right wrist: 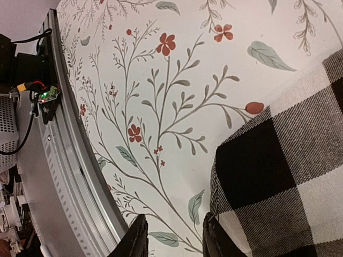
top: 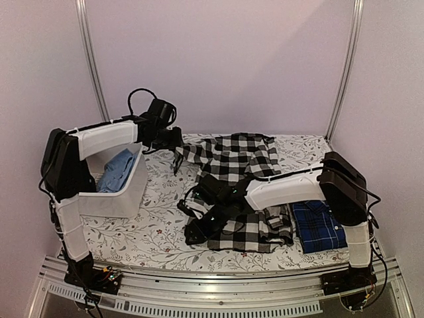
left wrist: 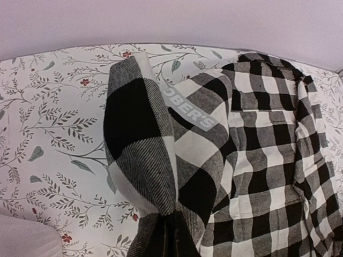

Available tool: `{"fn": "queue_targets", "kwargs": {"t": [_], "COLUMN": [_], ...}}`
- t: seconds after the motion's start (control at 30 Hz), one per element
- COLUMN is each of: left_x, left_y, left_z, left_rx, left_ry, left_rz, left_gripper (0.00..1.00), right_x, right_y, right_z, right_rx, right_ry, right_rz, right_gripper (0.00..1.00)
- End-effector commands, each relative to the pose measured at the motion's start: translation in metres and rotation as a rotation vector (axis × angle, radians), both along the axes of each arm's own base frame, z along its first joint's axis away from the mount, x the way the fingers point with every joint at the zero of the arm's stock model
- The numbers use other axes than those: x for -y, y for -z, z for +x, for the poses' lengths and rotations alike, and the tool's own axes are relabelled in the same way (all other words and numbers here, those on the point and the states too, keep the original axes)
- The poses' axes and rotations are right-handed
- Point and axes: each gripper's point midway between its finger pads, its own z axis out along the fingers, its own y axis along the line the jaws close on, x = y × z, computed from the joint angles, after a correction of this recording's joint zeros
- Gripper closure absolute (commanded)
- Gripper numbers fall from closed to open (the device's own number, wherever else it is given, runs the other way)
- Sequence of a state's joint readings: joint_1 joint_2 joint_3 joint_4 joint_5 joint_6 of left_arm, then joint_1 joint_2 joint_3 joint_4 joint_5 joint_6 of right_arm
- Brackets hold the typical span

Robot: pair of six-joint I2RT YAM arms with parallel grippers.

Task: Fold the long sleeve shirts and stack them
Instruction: Smooth out the corner of the shirt at the center of the board, then place the sleeve of the 1/3-folded shirt, then pick up the sleeve from the 1/3-folded shirt.

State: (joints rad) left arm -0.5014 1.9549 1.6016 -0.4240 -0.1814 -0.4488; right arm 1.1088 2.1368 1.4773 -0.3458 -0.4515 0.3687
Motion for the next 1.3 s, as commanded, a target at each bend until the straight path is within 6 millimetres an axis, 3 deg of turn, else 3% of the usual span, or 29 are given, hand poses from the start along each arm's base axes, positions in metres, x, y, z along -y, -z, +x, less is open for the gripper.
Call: {"fn": "queue_targets", "kwargs": {"t": [0.0,0.17,0.3,0.37,0.47,0.57,0.7,0.77,0.93,1.27], "left_x": [0.049,0.103,0.162,0.194,0.215,0.208,0.179,0.156,0.12,0.114], "left_y": [-0.039,-0.017,0.008,0.022,0.032,0.027,0.008,0.011,0.048,0.099], "left_z": [-0.01,-0.027,-0.053,-0.072,-0.084,-0.085,-0.078,-0.074,-0.072,-0.051], "left_rx": [0.108,0.075,-0.008,-0.045,-0.077,-0.082,-0.058,-0.067,-0.173,-0.247], "left_ry": [0.17,0.319,0.467,0.55,0.596,0.569,0.455,0.368,0.263,0.252], "left_rz": [-0.036,-0.025,-0.107,-0.128,-0.122,-0.158,-0.227,-0.229,-0.212,-0.162], "left_gripper": [1.0,0.99,0.94,0.84,0.67,0.54,0.52,0.53,0.6,0.63], "right_x": [0.014,0.077,0.135,0.153,0.168,0.171,0.174,0.175,0.178,0.185], "right_y": [-0.077,-0.119,-0.124,-0.129,-0.133,-0.133,-0.128,-0.127,-0.122,-0.122], "right_z": [0.039,0.096,0.125,0.135,0.142,0.143,0.142,0.143,0.144,0.143], "right_rx": [0.131,0.247,0.254,0.263,0.271,0.275,0.275,0.278,0.281,0.288], "right_ry": [0.109,0.365,0.572,0.637,0.675,0.676,0.678,0.683,0.687,0.697], "right_rz": [0.127,0.181,0.206,0.227,0.23,0.227,0.214,0.208,0.194,0.182], "right_gripper": [0.65,0.56,0.53,0.51,0.5,0.48,0.48,0.48,0.48,0.48]}}
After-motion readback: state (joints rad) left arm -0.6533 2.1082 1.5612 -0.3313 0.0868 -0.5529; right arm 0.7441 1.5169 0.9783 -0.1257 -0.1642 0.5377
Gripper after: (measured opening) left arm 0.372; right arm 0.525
